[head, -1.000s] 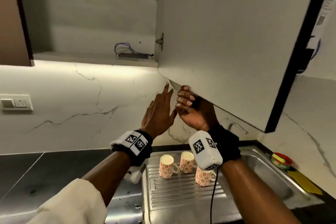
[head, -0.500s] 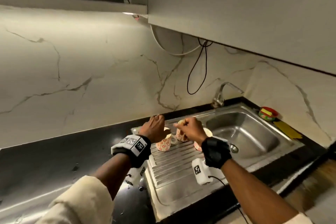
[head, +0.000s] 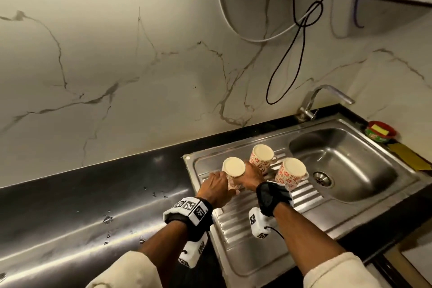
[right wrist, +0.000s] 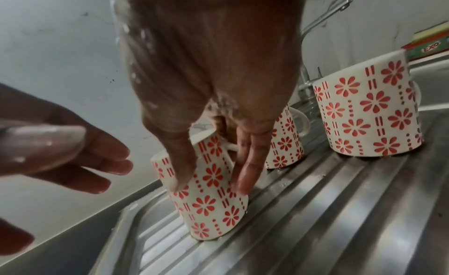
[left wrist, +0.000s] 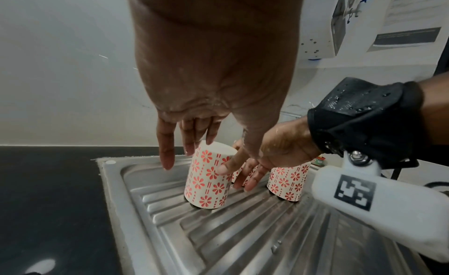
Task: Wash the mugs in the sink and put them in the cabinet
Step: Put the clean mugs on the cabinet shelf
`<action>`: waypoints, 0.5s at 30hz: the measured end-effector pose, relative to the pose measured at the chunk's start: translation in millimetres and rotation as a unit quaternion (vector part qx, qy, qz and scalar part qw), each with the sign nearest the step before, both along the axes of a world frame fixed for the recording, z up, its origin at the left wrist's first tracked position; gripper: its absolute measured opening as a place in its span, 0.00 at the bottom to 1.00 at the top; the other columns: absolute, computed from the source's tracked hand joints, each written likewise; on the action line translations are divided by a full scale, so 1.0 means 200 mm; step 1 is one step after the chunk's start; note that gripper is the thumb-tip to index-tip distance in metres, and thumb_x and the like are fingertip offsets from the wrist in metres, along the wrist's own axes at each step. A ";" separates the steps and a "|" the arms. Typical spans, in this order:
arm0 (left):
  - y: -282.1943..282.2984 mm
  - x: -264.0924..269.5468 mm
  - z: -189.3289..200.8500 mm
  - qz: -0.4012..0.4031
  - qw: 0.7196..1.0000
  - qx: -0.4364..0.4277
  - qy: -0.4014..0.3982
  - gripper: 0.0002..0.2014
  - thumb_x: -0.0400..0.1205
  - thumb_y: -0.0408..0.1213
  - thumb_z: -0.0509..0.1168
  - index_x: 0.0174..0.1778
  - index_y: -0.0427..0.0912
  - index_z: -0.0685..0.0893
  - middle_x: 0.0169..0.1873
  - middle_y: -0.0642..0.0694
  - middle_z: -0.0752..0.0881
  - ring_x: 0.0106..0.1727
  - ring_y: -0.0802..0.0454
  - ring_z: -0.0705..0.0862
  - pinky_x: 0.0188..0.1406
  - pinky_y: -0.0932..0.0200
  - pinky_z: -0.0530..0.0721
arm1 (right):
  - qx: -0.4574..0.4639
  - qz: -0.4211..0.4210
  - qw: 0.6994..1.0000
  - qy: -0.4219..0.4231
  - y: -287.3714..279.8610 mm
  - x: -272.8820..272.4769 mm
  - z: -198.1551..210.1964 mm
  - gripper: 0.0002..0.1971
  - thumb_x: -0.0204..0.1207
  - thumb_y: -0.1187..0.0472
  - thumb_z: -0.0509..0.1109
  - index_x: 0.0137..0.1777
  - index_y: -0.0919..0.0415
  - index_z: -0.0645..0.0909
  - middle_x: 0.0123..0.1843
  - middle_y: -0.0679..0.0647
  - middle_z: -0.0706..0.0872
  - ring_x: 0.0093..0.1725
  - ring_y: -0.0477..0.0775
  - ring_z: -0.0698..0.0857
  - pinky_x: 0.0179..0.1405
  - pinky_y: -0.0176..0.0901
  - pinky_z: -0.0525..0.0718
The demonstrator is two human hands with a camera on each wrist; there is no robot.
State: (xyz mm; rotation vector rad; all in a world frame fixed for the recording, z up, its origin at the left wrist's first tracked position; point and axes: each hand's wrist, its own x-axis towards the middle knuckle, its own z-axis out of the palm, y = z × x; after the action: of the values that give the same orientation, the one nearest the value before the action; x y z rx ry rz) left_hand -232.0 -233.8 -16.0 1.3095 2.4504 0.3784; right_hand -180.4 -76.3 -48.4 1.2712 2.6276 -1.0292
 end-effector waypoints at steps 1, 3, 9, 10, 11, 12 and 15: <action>0.00 -0.01 -0.01 0.005 1.000 -0.002 -0.005 0.33 0.82 0.57 0.62 0.76 0.37 0.70 0.72 0.36 0.76 0.72 0.39 0.74 0.72 0.48 0.73 | 0.010 -0.001 1.000 0.007 -0.02 0.01 0.01 0.40 0.56 0.47 0.86 0.68 0.57 0.76 0.62 0.56 0.85 0.62 0.60 0.84 0.54 0.45 0.81; 0.01 0.00 -0.01 0.018 1.000 -0.003 -0.010 0.33 0.84 0.55 0.62 0.77 0.35 0.68 0.74 0.36 0.74 0.74 0.38 0.72 0.74 0.47 0.72 | 0.016 -0.006 1.000 0.011 -0.07 0.04 0.03 0.35 0.61 0.42 0.84 0.65 0.59 0.80 0.60 0.56 0.87 0.61 0.58 0.84 0.51 0.40 0.77; 0.02 0.05 -0.01 0.027 0.999 -0.007 -0.017 0.34 0.83 0.54 0.64 0.80 0.38 0.65 0.76 0.38 0.71 0.76 0.40 0.71 0.75 0.42 0.74 | 0.017 -0.042 0.997 0.069 -0.14 0.14 0.05 0.32 0.62 0.38 0.81 0.60 0.59 0.82 0.57 0.57 0.88 0.58 0.59 0.84 0.51 0.44 0.80; 0.02 0.06 -0.01 0.031 0.999 -0.004 -0.018 0.35 0.82 0.53 0.64 0.81 0.39 0.64 0.77 0.38 0.71 0.76 0.40 0.71 0.75 0.42 0.73 | 0.019 -0.047 0.996 0.075 -0.14 0.15 0.05 0.32 0.62 0.38 0.81 0.59 0.60 0.82 0.57 0.58 0.88 0.58 0.60 0.84 0.52 0.45 0.80; 0.02 0.08 0.00 0.037 0.999 -0.005 -0.020 0.35 0.82 0.53 0.65 0.82 0.38 0.63 0.78 0.38 0.69 0.78 0.40 0.70 0.77 0.42 0.71 | 0.020 -0.051 0.995 0.082 -0.15 0.17 0.06 0.32 0.62 0.38 0.81 0.58 0.61 0.82 0.57 0.58 0.88 0.58 0.60 0.84 0.53 0.46 0.81; 0.01 0.10 0.00 0.042 0.999 -0.005 -0.024 0.36 0.83 0.52 0.64 0.83 0.38 0.61 0.80 0.37 0.67 0.80 0.40 0.67 0.79 0.42 0.69 | 0.020 -0.053 0.994 0.090 -0.16 0.18 0.07 0.32 0.63 0.38 0.81 0.58 0.61 0.82 0.57 0.58 0.88 0.58 0.60 0.84 0.53 0.47 0.81; -0.04 0.17 0.03 0.074 0.997 -0.004 -0.016 0.39 0.84 0.52 0.64 0.85 0.38 0.56 0.84 0.36 0.60 0.84 0.40 0.60 0.82 0.40 0.64 | 0.020 -0.055 0.990 0.130 -0.21 0.22 0.13 0.31 0.63 0.37 0.80 0.56 0.60 0.84 0.54 0.56 0.90 0.55 0.58 0.86 0.51 0.43 0.80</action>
State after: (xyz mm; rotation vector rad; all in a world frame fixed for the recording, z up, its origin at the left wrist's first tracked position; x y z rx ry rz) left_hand -198.3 -241.7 -9.4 1.1130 2.5260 0.4216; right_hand -135.5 -118.7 -21.5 1.3909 2.8062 -1.2441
